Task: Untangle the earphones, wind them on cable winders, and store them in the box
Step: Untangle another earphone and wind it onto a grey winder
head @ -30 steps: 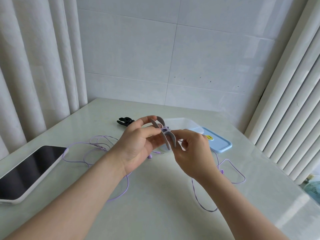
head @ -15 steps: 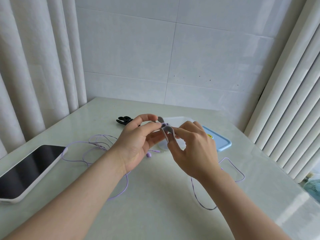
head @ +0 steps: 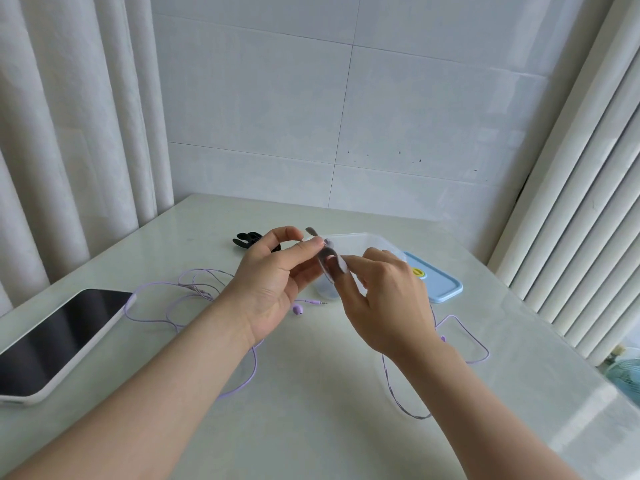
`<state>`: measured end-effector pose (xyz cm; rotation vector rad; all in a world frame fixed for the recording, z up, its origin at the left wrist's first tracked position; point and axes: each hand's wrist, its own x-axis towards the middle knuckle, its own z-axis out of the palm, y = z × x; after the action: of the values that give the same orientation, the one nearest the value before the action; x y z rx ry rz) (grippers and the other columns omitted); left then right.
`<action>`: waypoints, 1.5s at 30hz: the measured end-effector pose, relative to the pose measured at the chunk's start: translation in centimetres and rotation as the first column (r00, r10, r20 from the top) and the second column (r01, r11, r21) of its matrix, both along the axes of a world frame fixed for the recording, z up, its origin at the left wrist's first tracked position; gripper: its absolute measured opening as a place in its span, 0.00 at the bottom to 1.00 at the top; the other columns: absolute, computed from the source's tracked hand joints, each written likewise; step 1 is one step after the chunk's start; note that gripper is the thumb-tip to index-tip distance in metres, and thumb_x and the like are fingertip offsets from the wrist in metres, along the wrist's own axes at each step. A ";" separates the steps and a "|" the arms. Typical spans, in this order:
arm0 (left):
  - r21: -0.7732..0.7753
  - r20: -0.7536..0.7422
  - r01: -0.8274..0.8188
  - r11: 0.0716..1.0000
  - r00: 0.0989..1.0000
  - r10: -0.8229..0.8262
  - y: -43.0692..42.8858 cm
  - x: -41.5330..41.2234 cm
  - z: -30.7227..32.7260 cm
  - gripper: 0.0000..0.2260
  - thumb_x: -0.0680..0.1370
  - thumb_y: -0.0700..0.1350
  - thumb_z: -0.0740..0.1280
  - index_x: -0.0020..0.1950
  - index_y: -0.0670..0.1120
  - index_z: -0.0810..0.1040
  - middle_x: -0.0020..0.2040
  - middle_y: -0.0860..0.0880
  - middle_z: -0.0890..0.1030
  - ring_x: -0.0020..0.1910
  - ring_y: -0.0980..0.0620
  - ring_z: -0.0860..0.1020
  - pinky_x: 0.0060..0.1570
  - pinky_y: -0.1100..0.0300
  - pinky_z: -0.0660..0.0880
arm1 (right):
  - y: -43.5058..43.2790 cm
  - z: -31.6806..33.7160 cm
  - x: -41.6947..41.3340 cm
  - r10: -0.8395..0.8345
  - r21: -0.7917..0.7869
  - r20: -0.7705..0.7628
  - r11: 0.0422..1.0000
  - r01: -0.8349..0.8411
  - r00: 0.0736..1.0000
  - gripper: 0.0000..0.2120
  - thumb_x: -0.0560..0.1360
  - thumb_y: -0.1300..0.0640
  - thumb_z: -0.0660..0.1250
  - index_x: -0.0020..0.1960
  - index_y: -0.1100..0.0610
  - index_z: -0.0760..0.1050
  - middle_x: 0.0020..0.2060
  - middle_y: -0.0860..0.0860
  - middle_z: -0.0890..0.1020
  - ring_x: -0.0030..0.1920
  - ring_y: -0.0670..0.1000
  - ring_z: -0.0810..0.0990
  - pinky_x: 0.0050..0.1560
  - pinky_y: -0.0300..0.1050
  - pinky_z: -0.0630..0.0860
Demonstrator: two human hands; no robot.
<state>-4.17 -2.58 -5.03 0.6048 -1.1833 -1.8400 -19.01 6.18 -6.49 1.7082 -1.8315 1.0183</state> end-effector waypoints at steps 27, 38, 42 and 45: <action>-0.219 0.022 0.167 0.961 0.986 -0.166 0.8 -0.2 -0.7 0.21 0.78 0.40 0.71 0.71 0.47 0.77 0.47 0.48 0.84 0.38 0.51 0.82 0.30 0.62 0.72 | 0.4 0.8 0.5 0.296 -0.107 0.317 0.955 -0.276 0.901 0.11 0.84 0.64 0.60 0.44 0.58 0.73 0.30 0.41 0.77 0.32 0.48 0.72 0.32 0.33 0.63; -0.530 0.274 0.111 0.841 0.961 0.045 0.5 -0.3 -1.0 0.17 0.80 0.35 0.72 0.66 0.51 0.78 0.55 0.51 0.88 0.42 0.52 0.80 0.34 0.58 0.75 | 0.3 0.7 -2.1 -0.102 -0.274 -0.158 0.960 0.056 0.982 0.04 0.80 0.51 0.74 0.48 0.49 0.86 0.36 0.45 0.73 0.39 0.53 0.73 0.32 0.43 0.63; -0.601 0.365 0.141 0.786 0.924 0.113 0.2 -0.7 -1.9 0.14 0.81 0.37 0.70 0.64 0.52 0.80 0.54 0.55 0.87 0.49 0.51 0.83 0.42 0.59 0.79 | -0.4 0.0 -2.4 -0.082 -0.265 -0.217 0.964 0.022 0.973 0.05 0.81 0.58 0.71 0.53 0.53 0.85 0.40 0.52 0.76 0.41 0.58 0.71 0.41 0.55 0.71; -0.620 0.372 0.176 0.765 0.924 0.088 0.2 -0.7 -2.1 0.11 0.83 0.38 0.68 0.61 0.51 0.83 0.53 0.51 0.86 0.51 0.45 0.82 0.50 0.51 0.81 | -0.5 -0.2 -2.7 -0.103 -0.246 -0.241 0.968 0.042 0.965 0.05 0.81 0.59 0.70 0.53 0.53 0.84 0.41 0.52 0.76 0.43 0.58 0.72 0.43 0.55 0.71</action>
<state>-4.83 -2.37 -7.10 0.5359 -1.9918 -1.2292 -21.68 5.72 -6.66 1.5361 -1.5319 0.9039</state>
